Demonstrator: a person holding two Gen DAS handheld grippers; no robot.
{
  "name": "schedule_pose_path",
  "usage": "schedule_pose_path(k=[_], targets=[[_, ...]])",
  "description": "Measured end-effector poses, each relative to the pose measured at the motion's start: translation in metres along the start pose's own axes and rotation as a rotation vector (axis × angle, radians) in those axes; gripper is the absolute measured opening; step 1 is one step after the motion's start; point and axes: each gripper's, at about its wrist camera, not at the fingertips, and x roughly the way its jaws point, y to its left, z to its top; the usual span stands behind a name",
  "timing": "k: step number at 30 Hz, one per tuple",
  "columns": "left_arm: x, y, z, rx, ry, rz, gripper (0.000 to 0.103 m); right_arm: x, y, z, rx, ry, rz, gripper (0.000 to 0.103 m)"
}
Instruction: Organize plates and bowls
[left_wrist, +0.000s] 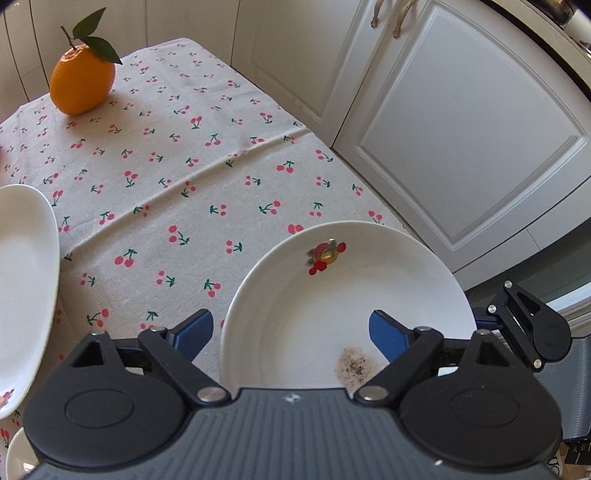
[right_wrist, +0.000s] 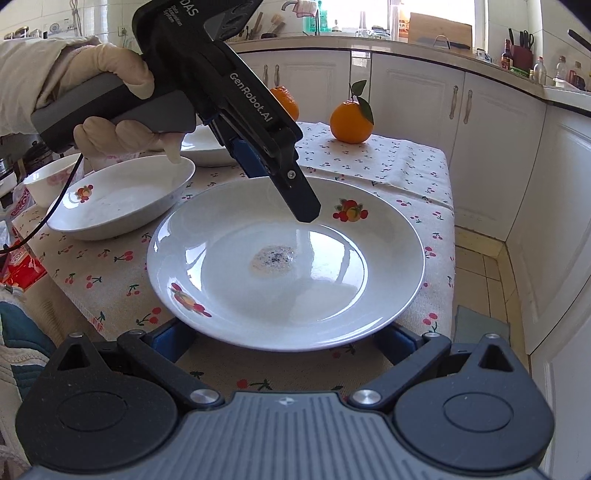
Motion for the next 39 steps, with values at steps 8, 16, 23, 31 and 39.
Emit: schedule_pose_path(k=[8, 16, 23, 31, 39], targets=[[0.009, 0.001, 0.005, 0.032, 0.054, -0.050, 0.083, 0.002, -0.003, 0.003, -0.017, 0.023, 0.019, 0.103], [0.009, 0.000, 0.004, 0.047, 0.058, -0.051, 0.083, 0.004, -0.003, 0.008, -0.026, 0.048, 0.014, 0.103], [0.003, 0.008, 0.008, 0.026, 0.019, -0.058, 0.083, 0.006, -0.006, 0.017, -0.047, 0.048, 0.012, 0.103], [0.000, 0.016, 0.030, 0.026, -0.037, -0.042, 0.083, 0.017, -0.022, 0.036, -0.112, 0.050, -0.013, 0.103], [0.009, 0.028, 0.057, 0.028, -0.067, -0.026, 0.083, 0.034, -0.047, 0.050, -0.085, 0.049, 0.000, 0.103]])
